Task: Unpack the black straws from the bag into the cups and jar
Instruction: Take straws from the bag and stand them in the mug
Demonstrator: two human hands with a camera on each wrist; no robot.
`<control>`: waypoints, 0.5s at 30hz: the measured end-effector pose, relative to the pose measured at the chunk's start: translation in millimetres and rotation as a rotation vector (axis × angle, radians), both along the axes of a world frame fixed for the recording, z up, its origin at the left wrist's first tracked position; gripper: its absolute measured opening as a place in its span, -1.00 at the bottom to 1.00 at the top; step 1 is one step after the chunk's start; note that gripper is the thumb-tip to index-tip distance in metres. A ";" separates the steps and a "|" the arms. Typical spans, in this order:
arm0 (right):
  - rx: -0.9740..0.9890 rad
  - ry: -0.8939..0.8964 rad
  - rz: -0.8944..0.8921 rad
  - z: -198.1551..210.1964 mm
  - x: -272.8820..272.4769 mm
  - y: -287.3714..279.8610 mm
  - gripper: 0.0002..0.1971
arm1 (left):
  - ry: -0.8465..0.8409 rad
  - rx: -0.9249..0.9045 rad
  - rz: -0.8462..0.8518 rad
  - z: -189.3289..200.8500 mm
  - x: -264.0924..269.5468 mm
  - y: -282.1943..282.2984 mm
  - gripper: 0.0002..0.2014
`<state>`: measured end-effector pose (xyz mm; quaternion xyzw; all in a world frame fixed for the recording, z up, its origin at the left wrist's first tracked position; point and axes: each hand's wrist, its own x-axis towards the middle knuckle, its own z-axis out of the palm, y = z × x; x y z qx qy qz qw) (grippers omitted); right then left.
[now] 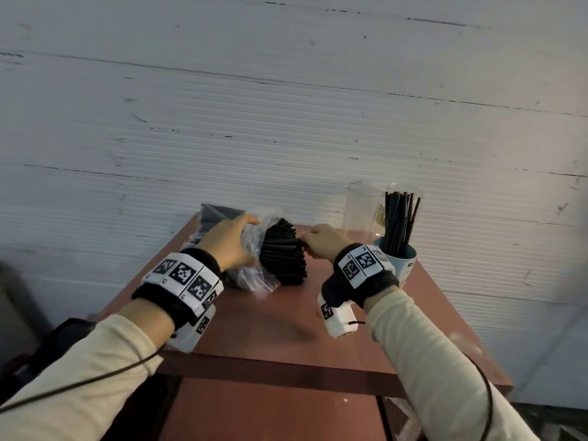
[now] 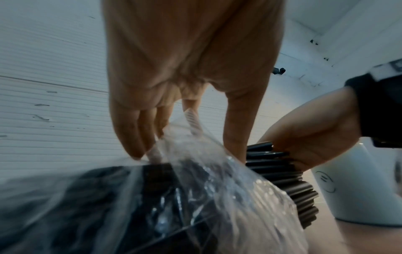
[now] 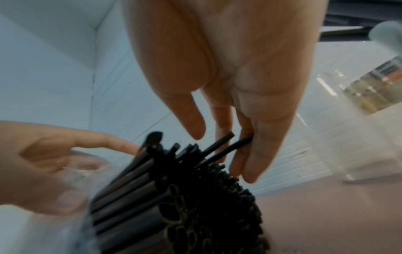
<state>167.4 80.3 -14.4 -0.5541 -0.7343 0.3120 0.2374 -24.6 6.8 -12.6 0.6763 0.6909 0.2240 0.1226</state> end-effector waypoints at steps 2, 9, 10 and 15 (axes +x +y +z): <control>0.037 0.091 0.058 -0.3 -7.5 -2.4 -0.73 | -0.019 0.038 0.012 3.6 -8.8 4.3 -0.24; 0.190 -0.061 0.292 0.8 -36.9 -20.3 -0.60 | -0.129 0.078 -0.012 3.2 -37.5 12.8 -0.28; 0.225 -0.069 0.279 0.3 -39.1 -19.5 -0.64 | -0.145 0.090 -0.008 2.0 -39.1 13.6 -0.31; 0.136 0.092 0.219 -0.1 -28.7 -9.4 -0.79 | -0.147 0.081 -0.002 -6.1 -45.7 15.5 -0.31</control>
